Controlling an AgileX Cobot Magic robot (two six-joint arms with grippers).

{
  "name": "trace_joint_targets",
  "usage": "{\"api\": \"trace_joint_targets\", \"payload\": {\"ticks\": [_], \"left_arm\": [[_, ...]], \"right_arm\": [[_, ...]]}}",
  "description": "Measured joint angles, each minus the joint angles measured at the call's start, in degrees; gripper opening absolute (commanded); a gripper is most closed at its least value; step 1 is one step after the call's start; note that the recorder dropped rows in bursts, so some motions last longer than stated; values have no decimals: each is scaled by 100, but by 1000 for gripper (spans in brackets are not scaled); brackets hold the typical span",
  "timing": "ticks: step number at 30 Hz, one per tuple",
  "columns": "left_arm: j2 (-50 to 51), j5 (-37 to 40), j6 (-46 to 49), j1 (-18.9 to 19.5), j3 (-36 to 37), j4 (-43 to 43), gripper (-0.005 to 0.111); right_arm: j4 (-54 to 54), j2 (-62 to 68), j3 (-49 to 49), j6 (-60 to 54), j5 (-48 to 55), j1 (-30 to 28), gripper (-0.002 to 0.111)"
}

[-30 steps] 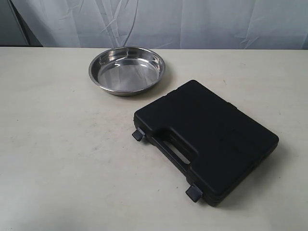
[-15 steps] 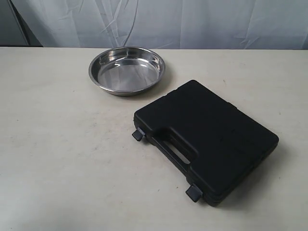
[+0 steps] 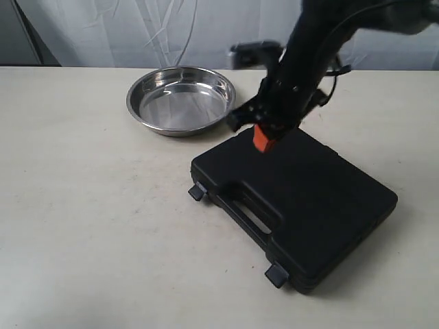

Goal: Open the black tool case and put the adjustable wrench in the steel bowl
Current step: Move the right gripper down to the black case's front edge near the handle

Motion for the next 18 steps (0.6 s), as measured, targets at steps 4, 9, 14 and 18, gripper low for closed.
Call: {"api": "trace_joint_targets", "payload": {"ticks": [4,9,14,18], "left_arm": [[0,0,0,0,0,0,0],[0,0,0,0,0,0,0],[0,0,0,0,0,0,0],[0,0,0,0,0,0,0]], "right_arm": [[-128,652,-237,-82,260,386,40],[-160,824,-311,-100,339,638,44],[-211,833,-323,-109,348,717,38],[-268,833,-323,-109,378,805,38]]}}
